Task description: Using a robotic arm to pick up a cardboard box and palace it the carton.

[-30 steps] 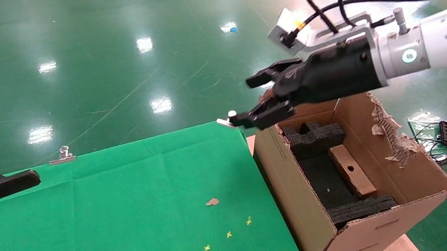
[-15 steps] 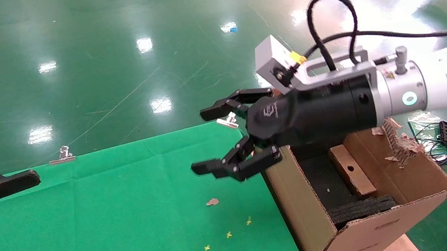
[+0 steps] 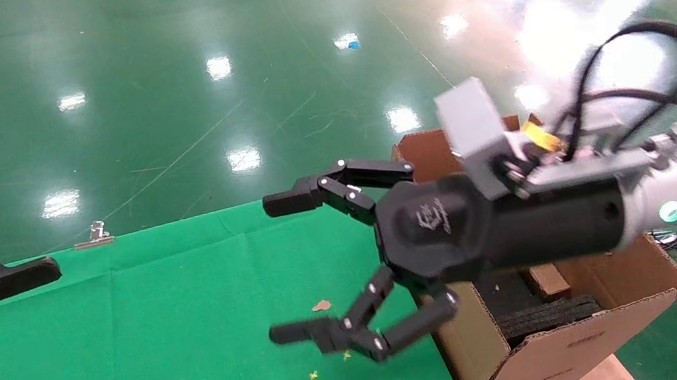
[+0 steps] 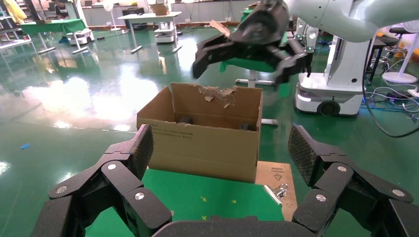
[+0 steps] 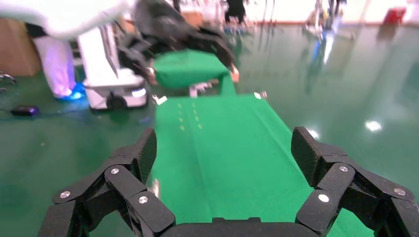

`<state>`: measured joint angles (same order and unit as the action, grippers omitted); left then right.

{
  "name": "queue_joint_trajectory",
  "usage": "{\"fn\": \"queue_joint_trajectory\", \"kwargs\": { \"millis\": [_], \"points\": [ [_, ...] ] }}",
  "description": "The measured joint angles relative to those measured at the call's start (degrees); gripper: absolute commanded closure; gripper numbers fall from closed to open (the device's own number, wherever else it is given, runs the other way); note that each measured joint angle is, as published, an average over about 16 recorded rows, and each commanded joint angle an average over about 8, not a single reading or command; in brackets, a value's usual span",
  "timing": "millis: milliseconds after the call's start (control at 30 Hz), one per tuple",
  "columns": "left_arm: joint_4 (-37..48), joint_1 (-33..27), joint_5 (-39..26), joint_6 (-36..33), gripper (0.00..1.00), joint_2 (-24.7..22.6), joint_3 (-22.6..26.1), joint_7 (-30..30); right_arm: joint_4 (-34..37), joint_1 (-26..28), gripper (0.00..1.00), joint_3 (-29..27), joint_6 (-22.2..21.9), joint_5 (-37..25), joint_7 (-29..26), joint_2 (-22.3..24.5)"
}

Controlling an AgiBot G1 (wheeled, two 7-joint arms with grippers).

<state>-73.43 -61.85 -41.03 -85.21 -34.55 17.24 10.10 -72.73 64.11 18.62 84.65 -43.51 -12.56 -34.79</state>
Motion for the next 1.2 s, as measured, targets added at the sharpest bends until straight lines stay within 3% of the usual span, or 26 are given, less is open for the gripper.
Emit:
{"fn": "queue_joint_trajectory", "kwargs": {
  "millis": [400, 1200],
  "points": [
    [0.0, 0.0, 0.0, 0.0, 0.00, 0.0, 0.0, 0.0, -1.4, -4.4, 0.00, -4.4, 1.7, 2.8, 2.4, -0.4],
    [0.0, 0.0, 0.0, 0.0, 0.00, 0.0, 0.0, 0.0, -0.9, -2.8, 0.00, -2.9, 1.1, 1.8, 1.9, -0.3]
  ]
}}
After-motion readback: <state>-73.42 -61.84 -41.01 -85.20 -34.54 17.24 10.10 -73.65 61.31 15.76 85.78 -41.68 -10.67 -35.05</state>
